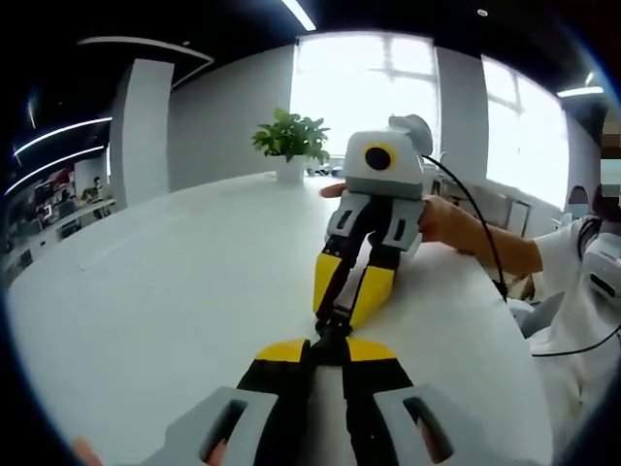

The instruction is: Snap the two parts of the plastic buckle together until the buckle closes and remains connected.

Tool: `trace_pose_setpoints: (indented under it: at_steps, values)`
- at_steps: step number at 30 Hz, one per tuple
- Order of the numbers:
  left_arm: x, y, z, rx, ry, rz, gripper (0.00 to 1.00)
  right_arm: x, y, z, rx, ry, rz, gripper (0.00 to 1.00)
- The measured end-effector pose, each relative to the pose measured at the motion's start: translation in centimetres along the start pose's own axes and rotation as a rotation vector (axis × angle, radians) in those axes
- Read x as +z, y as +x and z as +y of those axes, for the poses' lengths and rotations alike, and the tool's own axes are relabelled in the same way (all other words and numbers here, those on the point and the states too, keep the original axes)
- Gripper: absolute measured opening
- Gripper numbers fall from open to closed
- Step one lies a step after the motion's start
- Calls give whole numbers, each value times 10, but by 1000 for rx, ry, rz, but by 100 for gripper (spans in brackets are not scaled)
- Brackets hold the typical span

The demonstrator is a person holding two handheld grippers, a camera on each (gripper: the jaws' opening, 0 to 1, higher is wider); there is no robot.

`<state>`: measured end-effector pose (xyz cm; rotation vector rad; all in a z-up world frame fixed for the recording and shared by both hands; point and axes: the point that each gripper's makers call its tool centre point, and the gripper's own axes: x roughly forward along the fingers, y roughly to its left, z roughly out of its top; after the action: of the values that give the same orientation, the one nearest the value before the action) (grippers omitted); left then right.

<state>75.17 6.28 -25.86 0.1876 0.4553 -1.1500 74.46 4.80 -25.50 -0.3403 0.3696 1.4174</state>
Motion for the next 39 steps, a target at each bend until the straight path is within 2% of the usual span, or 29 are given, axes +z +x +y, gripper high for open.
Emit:
trace_pose_setpoints:
  at_steps: [19, 36, 37, 39]
  values:
    - [0, -3, 8, 26, -28, -6, 12, 1, 0, -3, -19, 6, 3, 15]
    - [0, -2, 3, -1, -11, -1, 11, 1, 4, 2, -3, -26, 11, 12]
    - [0, -1, 1, -16, 4, 3, 11, 2, 5, 8, 33, -35, 9, 12]
    - [0, 3, 2, -7, 9, 3, 11, 1, 4, 6, 14, -36, 12, 12]
